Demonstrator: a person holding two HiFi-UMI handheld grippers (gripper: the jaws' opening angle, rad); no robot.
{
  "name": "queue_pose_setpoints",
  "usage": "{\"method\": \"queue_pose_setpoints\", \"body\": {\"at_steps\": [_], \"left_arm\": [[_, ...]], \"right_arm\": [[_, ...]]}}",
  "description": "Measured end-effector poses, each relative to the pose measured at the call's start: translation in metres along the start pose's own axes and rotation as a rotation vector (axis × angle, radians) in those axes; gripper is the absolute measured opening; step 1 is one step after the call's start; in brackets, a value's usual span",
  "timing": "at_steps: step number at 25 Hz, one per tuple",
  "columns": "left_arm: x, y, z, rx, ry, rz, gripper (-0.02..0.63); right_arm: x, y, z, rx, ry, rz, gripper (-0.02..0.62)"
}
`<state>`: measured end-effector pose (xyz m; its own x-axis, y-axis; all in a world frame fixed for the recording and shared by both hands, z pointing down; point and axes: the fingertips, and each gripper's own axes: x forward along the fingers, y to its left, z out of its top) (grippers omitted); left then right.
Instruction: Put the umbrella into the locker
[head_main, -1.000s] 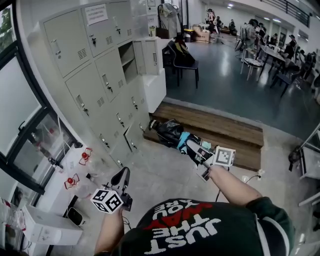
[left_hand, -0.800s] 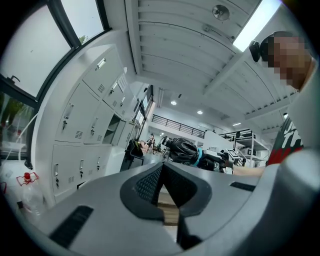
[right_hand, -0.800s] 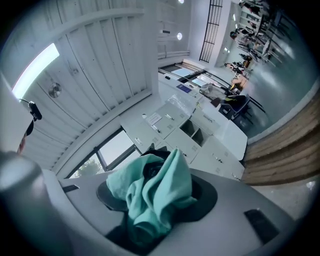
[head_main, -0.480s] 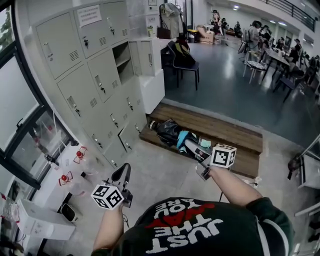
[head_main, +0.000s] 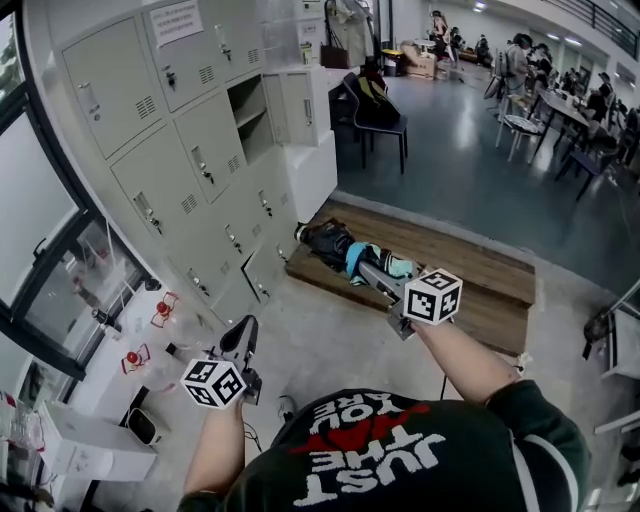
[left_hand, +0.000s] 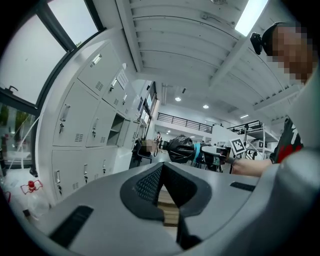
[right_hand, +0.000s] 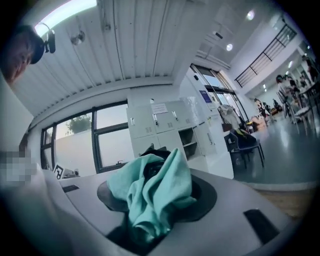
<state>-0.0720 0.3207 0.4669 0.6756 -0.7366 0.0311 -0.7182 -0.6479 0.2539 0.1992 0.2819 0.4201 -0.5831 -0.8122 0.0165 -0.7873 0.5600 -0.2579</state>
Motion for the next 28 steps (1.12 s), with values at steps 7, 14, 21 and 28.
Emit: {"method": "queue_pose_setpoints", "body": {"at_steps": [7, 14, 21, 28], "left_arm": [[0.048, 0.118, 0.015, 0.007, 0.023, -0.047, 0.009], [0.106, 0.253, 0.055, 0.017, 0.072, -0.132, 0.009], [0.148, 0.346, 0.107, 0.051, 0.056, -0.208, 0.009], [0.193, 0.397, 0.138, 0.089, 0.057, -0.254, 0.009]], "right_arm": [[0.120, -0.016, -0.008, -0.121, 0.021, -0.070, 0.213], [0.254, -0.036, 0.001, -0.108, -0.006, -0.164, 0.213], [0.359, -0.044, 0.027, -0.113, -0.031, -0.214, 0.213], [0.429, -0.061, 0.053, -0.151, -0.052, -0.246, 0.213]]}}
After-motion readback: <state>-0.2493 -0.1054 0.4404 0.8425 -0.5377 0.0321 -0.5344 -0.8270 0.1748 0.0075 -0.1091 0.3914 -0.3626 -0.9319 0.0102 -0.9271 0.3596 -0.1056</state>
